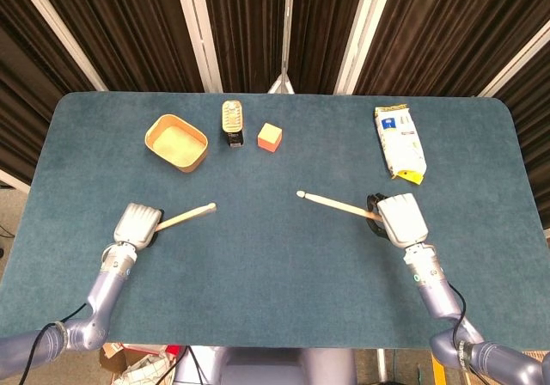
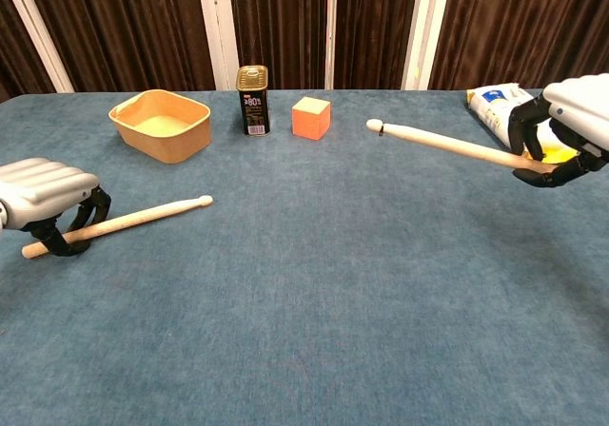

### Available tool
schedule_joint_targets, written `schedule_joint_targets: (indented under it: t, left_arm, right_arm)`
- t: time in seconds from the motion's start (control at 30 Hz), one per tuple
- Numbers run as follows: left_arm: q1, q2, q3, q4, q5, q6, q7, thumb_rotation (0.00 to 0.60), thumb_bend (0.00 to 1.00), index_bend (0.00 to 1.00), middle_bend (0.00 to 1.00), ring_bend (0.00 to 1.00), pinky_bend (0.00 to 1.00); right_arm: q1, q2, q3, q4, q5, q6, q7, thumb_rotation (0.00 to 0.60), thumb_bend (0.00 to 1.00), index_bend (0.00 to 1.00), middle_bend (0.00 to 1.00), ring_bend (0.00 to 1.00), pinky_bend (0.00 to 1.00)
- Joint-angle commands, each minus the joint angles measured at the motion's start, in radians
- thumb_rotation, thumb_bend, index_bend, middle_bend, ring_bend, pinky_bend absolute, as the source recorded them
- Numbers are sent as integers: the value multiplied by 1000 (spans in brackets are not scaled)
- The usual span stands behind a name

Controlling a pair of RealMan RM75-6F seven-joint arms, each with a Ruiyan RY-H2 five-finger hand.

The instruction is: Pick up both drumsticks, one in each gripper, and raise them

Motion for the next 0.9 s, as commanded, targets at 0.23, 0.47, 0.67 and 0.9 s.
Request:
schedule_joint_targets:
  t: [0.23, 0.47, 0.67, 0.9]
  left_arm:
    - [6, 0, -23, -22, 78, 72, -85, 600, 575, 656, 757, 855, 959]
    - [-4, 28, -51, -76, 179, 137, -161, 600, 575, 662, 764, 856, 959]
    - [-32, 39, -92, -122, 239, 169, -199, 600, 575, 662, 765, 856, 959]
    - [-84, 29, -144, -201, 262, 177, -180, 600, 575, 669, 771, 856, 959]
  right_arm:
    - [1, 10, 5, -25, 0, 6, -10, 600, 614, 804, 709, 852, 821]
    - [3, 21, 15, -68, 1, 19, -34, 600, 612, 804, 709, 852, 821]
    - [13, 30, 35, -115, 11, 20, -64, 600, 613, 804, 709, 852, 821]
    - [48, 29, 80, -190, 32, 10, -126, 600, 612, 804, 710, 852, 821]
